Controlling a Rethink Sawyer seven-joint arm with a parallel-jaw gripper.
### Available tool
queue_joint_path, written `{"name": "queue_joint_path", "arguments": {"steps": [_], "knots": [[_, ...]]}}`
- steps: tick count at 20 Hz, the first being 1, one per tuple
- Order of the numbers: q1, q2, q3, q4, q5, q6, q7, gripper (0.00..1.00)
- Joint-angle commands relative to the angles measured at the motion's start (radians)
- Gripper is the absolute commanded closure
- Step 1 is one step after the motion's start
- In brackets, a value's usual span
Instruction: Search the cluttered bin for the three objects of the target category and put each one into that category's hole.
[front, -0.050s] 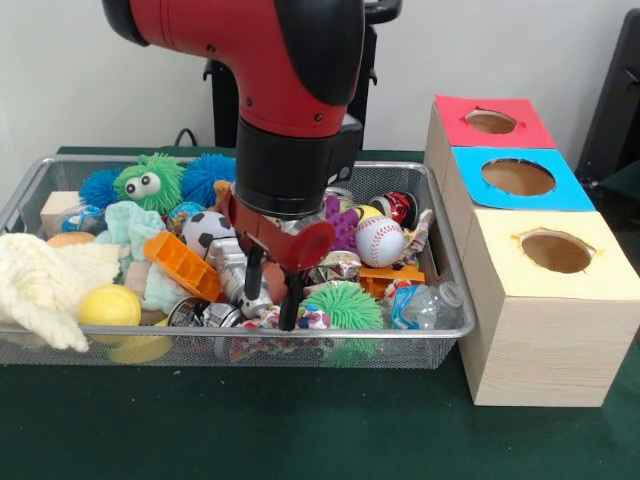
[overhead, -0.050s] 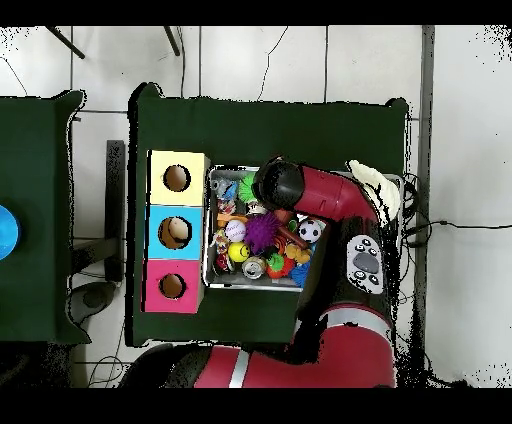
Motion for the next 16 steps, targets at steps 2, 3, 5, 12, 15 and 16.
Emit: {"name": "queue_joint_path", "arguments": {"steps": [2,3,5,12,15,16], "knots": [[-0.005,-0.017,0.063,0.091,-0.066,0.067,-0.044,0.0],[-0.006,-0.017,0.064,0.091,-0.067,0.066,-0.045,0.0],[-0.004,-0.012,0.061,0.085,-0.068,0.068,-0.043,0.0],[-0.004,0.017,0.062,0.073,-0.077,0.046,-0.044,0.0],[-0.001,0.015,0.056,0.084,-0.086,0.042,-0.049,0.0],[-0.002,0.014,0.057,0.089,-0.089,0.039,-0.051,0.0]]}}
